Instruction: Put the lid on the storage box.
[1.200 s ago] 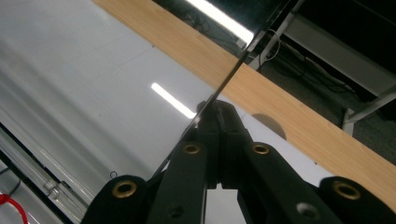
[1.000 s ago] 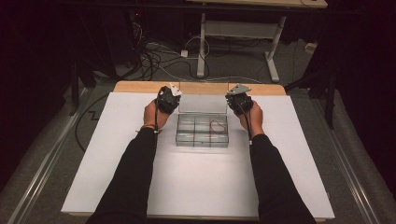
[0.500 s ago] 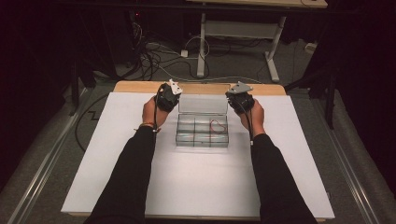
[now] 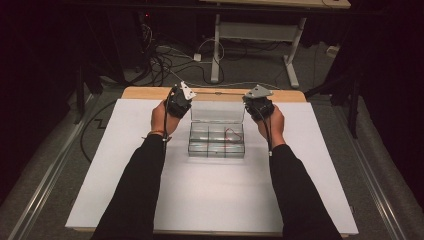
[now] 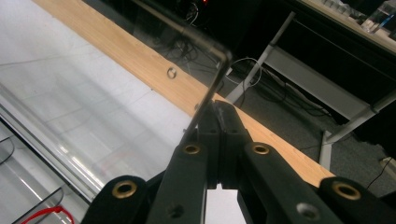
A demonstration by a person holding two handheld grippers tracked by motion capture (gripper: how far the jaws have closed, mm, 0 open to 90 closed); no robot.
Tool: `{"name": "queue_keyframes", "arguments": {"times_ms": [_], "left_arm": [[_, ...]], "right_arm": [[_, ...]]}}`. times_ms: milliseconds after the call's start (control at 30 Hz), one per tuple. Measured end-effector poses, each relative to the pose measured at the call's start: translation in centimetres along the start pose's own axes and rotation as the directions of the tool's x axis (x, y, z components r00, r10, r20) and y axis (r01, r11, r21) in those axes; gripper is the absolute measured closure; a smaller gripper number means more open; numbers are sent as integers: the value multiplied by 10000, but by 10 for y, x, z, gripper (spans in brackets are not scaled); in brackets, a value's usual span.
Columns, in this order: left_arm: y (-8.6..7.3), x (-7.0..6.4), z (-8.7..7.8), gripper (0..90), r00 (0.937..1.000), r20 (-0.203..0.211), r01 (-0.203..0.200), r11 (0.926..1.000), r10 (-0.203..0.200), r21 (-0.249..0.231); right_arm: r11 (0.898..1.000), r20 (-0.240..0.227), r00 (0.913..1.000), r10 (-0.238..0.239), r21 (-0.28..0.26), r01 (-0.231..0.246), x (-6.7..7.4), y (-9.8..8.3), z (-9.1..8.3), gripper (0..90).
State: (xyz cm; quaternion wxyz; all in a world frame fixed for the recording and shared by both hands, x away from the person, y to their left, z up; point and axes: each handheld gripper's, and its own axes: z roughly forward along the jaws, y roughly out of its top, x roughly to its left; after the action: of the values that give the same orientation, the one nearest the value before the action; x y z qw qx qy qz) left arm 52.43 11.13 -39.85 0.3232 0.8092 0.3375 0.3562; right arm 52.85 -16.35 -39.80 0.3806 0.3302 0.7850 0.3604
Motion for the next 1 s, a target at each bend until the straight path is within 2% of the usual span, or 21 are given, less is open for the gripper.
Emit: {"name": "queue_keyframes", "arguments": {"times_ms": [133, 167, 300, 367, 567, 667, 833, 1000], "left_arm": [[1, 2, -4, 877, 9999, 60, 118, 9999, -117, -107], [1, 1, -5, 877, 9999, 42, 137, 9998, -136, -115], [2, 1, -8, 877, 9999, 63, 130, 9998, -129, -140], [3, 2, -10, 877, 9999, 59, 129, 9998, -128, -175], [4, 2, -17, 877, 9992, 110, 389, 9983, -385, -431], [3, 1, -19, 876, 9993, 100, 370, 9983, -366, -445], [3, 0, -23, 876, 9996, 134, 256, 9986, -249, -472], [2, -1, -28, 876, 9998, 164, 79, 9984, -70, -558]], "right_arm": [[10000, 21, 10000, 67, -52, -67, 1, 2, -4, 900], [9997, 59, 9997, 247, -51, -246, 2, 3, -5, 900], [9991, 41, 9991, 415, 58, -415, 2, 3, -8, 900], [9991, 163, 9990, 424, 79, -426, 4, 5, -10, 900], [9988, 135, 9987, 484, -72, -483, 4, 7, -16, 900], [9991, 198, 9989, 418, -68, -416, 5, 7, -18, 900], [9982, 278, 9979, 593, -105, -591, 8, 5, -21, 900], [9988, 318, 9983, 488, -70, -486, 11, 4, -25, 900]]}}
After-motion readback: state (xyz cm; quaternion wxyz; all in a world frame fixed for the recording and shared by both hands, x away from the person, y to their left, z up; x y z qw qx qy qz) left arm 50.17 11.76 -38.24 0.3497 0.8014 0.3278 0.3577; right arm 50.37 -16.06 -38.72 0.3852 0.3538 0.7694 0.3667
